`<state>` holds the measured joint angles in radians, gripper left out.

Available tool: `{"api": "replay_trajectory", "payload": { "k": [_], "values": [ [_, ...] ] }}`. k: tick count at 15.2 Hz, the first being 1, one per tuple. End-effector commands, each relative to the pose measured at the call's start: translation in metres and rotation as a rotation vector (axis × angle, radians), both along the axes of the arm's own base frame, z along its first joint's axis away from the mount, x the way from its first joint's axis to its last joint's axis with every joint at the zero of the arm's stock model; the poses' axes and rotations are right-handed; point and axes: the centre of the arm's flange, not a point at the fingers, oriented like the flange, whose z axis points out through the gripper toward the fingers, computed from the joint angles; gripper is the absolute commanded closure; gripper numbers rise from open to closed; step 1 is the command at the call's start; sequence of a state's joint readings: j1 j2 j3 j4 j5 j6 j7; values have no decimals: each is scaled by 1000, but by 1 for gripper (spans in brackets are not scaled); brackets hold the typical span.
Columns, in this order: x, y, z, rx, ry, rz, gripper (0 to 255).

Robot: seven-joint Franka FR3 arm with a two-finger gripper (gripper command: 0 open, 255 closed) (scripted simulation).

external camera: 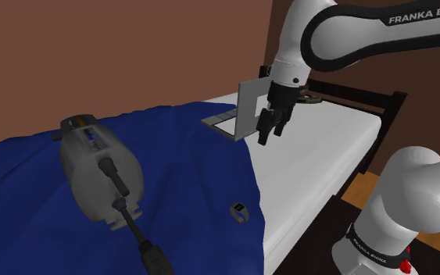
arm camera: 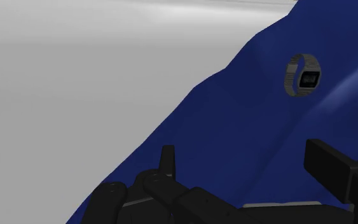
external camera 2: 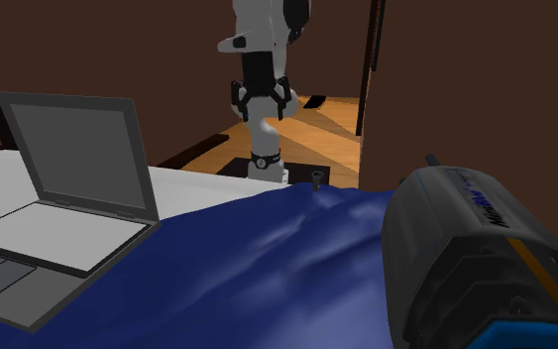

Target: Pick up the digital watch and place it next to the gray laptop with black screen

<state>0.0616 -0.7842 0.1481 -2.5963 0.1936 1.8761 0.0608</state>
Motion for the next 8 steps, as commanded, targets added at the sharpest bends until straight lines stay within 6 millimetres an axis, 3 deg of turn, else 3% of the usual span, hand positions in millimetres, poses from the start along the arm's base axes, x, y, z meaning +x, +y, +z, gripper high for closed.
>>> {"api": "replay_trajectory", "payload": {
  "k": [1,8],
  "values": [
    [-4,21,-15,-6,4,-13,0],
    [-13,94,-74,-26,23,-52,0]
  ]
}}
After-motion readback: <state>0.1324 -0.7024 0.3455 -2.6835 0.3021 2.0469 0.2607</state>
